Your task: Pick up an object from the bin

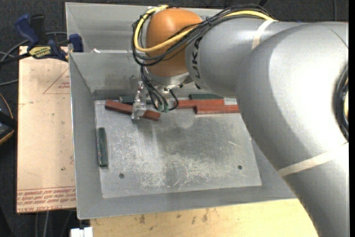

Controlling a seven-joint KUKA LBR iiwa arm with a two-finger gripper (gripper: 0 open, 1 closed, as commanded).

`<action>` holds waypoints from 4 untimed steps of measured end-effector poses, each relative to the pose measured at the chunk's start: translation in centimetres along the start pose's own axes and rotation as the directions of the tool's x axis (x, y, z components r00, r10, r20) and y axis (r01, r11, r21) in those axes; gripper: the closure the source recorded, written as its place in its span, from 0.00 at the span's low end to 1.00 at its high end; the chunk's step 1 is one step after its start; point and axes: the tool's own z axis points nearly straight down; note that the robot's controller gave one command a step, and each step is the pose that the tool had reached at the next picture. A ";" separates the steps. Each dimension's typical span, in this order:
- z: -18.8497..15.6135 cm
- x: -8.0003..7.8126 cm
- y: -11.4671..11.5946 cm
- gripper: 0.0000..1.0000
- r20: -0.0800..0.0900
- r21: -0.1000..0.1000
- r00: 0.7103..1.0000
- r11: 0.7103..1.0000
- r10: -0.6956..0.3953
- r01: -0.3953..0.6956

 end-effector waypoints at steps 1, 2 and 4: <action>0.0 0.0 0.0 1.00 0.000 0.000 1.000 1.000 0.000 0.000; -2.5 0.2 0.4 1.00 -0.024 0.008 0.999 0.999 -0.044 0.044; -4.4 0.9 0.3 1.00 -0.023 0.008 0.999 0.999 -0.046 0.046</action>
Offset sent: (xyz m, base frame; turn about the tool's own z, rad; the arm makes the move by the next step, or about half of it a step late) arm -0.0008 0.0068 0.0439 -0.0678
